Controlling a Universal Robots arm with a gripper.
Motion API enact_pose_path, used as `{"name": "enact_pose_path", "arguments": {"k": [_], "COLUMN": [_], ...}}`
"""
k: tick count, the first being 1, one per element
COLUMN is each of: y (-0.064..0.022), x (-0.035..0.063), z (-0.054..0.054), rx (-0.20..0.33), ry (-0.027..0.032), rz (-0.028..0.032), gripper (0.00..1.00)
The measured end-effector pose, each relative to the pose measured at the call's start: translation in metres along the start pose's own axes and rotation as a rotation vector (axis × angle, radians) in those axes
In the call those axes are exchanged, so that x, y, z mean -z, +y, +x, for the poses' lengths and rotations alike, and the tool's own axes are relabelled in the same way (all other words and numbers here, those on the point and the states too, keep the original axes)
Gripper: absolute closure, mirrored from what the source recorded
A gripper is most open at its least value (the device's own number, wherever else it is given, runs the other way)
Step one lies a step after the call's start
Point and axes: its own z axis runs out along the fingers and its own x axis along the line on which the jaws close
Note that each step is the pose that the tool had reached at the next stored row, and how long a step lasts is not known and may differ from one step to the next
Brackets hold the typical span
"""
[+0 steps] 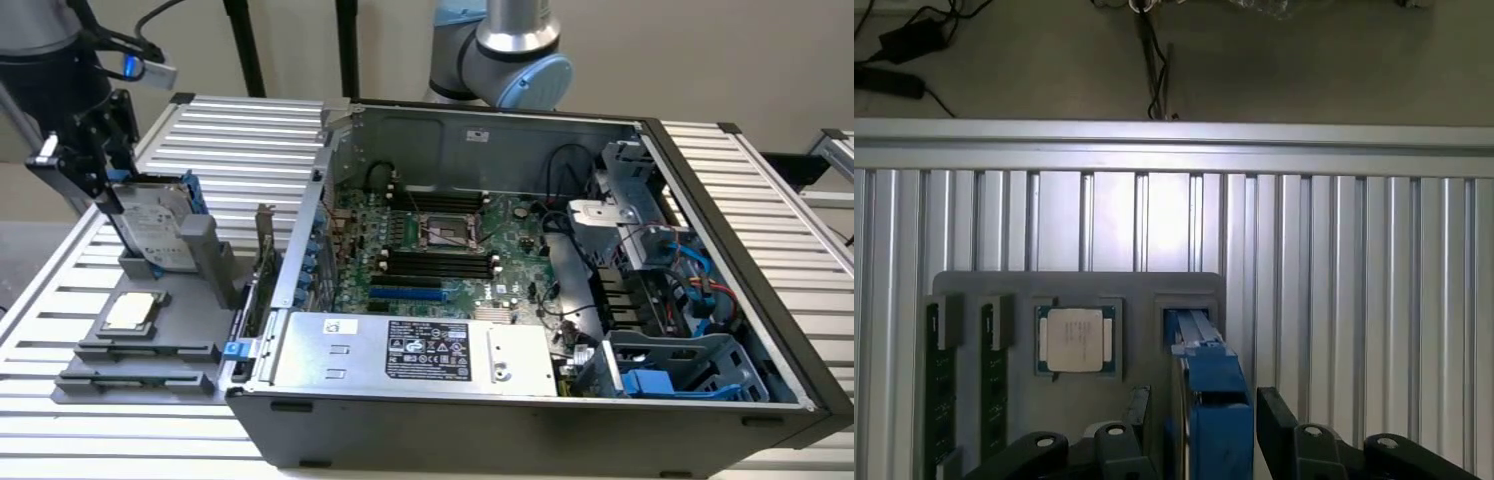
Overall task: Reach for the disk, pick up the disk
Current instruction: 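Pick up the disk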
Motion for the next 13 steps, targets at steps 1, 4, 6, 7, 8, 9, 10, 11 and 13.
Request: {"name": "enact_pose_path", "arguments": {"k": [1,4,6,7,8,9,10,11,13], "y": [0.0000,0.0000,0.0000,0.0000,0.0000,0.0000,0.0000,0.0000,0.0000], "x": [-0.0004,-0.0013,-0.0018,-0.0020,-0.0021,-0.0023,-0.0023,-0.0024,-0.0024], "z": [0.0000,0.0000,0.0000,0.0000,0.0000,0.0000,0.0000,0.0000,0.0000], "rx": [0.000,0.000,0.000,0.000,0.000,0.000,0.000,0.000,0.000], "ry": [0.0000,0.0000,0.0000,0.0000,0.0000,0.0000,0.0000,0.0000,0.0000], "rz": [0.0000,0.0000,0.0000,0.0000,0.0000,0.0000,0.0000,0.0000,0.0000], "gripper": [0.46,0.46,0.46,0.46,0.48,0.48,0.55,0.55,0.55]}}
